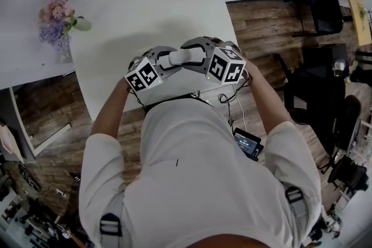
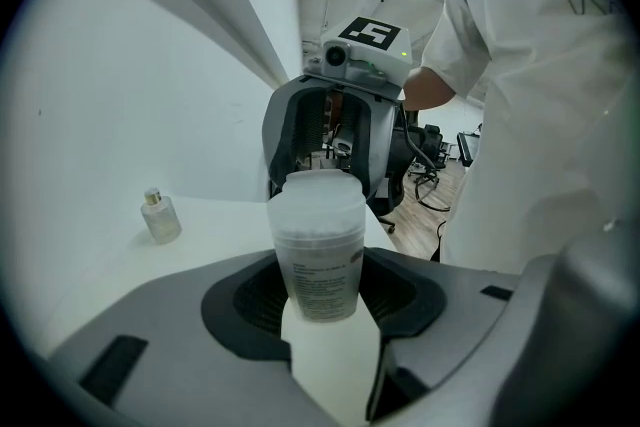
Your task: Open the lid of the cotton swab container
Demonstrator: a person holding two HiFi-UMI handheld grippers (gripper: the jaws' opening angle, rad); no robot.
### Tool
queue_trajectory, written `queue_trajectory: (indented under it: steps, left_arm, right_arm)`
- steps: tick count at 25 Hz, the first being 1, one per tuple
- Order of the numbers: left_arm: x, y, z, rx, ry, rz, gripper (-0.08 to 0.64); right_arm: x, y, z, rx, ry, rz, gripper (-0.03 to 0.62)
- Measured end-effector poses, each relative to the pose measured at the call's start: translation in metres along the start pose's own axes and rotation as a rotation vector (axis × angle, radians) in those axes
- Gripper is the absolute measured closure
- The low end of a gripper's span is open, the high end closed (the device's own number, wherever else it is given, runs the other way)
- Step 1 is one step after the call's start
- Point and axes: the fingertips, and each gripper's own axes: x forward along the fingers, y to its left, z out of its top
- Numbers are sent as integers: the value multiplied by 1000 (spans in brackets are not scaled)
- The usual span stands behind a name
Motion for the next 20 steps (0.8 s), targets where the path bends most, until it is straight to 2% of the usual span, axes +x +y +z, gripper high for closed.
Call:
queue_trajectory:
  steps: [20]
  left_arm:
    - [10,-9,1,40,9,-20,344]
  right_arm:
    - [-5,7,-16,91,37,90,390]
